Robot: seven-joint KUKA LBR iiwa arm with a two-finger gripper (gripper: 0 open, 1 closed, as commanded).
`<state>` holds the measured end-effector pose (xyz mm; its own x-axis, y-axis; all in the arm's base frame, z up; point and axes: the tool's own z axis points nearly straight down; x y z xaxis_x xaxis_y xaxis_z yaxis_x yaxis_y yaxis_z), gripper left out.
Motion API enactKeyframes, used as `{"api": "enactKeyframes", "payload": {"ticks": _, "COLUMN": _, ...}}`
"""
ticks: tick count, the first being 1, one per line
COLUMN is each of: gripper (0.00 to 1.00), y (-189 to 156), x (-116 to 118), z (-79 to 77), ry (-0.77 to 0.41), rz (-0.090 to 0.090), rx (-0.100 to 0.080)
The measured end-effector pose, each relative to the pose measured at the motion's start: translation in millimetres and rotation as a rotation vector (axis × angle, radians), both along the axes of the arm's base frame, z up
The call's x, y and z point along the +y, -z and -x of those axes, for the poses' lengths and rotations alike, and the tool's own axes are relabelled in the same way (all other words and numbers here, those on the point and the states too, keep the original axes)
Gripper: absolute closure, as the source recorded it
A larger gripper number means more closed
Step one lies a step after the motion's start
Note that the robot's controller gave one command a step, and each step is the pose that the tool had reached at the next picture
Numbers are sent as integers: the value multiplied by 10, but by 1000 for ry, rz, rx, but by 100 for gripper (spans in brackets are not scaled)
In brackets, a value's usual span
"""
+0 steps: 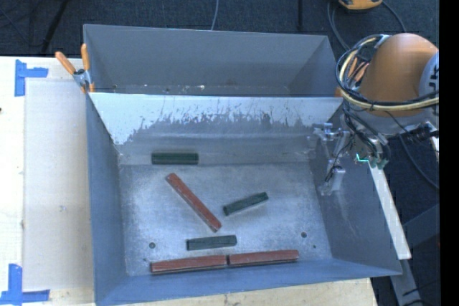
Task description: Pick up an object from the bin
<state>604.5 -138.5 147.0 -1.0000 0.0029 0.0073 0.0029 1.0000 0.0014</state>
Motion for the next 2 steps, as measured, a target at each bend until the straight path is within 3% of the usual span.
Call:
{"api": "enactKeyframes", "payload": {"ticks": 1, "gripper": 0, "y": -48, "x": 3, "z": -18, "ry": -2, "rz": 1, "rx": -7}}
{"api": "enactKeyframes", "payload": {"ticks": 2, "gripper": 0, "y": 77, "x": 200, "z": 102, "ry": -105, "rz": 4, "rx": -12}}
